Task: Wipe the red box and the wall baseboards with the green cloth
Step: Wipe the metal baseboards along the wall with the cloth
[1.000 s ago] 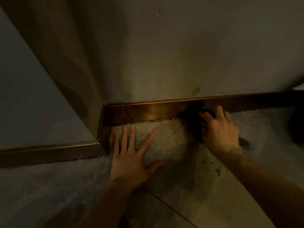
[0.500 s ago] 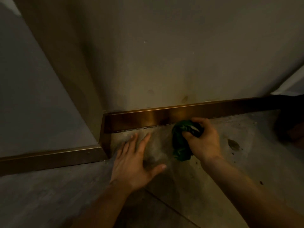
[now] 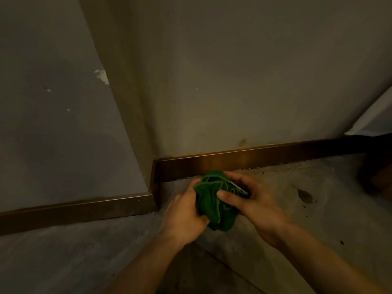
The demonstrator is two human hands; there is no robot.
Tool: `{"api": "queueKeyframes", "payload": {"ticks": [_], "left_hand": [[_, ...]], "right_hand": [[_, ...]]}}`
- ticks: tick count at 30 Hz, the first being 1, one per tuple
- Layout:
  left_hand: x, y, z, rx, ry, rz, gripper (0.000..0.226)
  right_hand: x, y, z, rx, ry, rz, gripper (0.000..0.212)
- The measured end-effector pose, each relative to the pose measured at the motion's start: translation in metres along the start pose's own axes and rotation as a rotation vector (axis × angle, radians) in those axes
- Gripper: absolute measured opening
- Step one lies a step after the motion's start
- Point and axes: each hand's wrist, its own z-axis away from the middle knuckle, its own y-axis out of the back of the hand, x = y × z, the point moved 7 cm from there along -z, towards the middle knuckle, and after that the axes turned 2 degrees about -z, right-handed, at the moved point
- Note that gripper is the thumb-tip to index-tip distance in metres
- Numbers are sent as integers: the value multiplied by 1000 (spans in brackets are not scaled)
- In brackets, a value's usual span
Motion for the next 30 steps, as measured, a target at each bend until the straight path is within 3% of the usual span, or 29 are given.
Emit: {"api": "queueKeyframes", "payload": {"ticks": [7, 14, 19, 26, 30], "left_hand": [[31, 37, 1, 1, -84, -125, 58], [46, 73, 12, -38, -145, -326, 44], [53, 97, 17, -31, -157, -480, 34], [59, 116, 21, -85, -180, -674, 30], [62, 129, 23, -66, -191, -685, 29]], "right_hand": [[-22, -18, 14, -61, 274, 360, 101], [-35, -27, 18, 86, 414, 407, 68], [-44, -46, 21, 11, 456, 271, 80], [-57, -66, 20, -45, 511, 255, 60], [-67, -77, 22, 5, 522, 353, 57]]}}
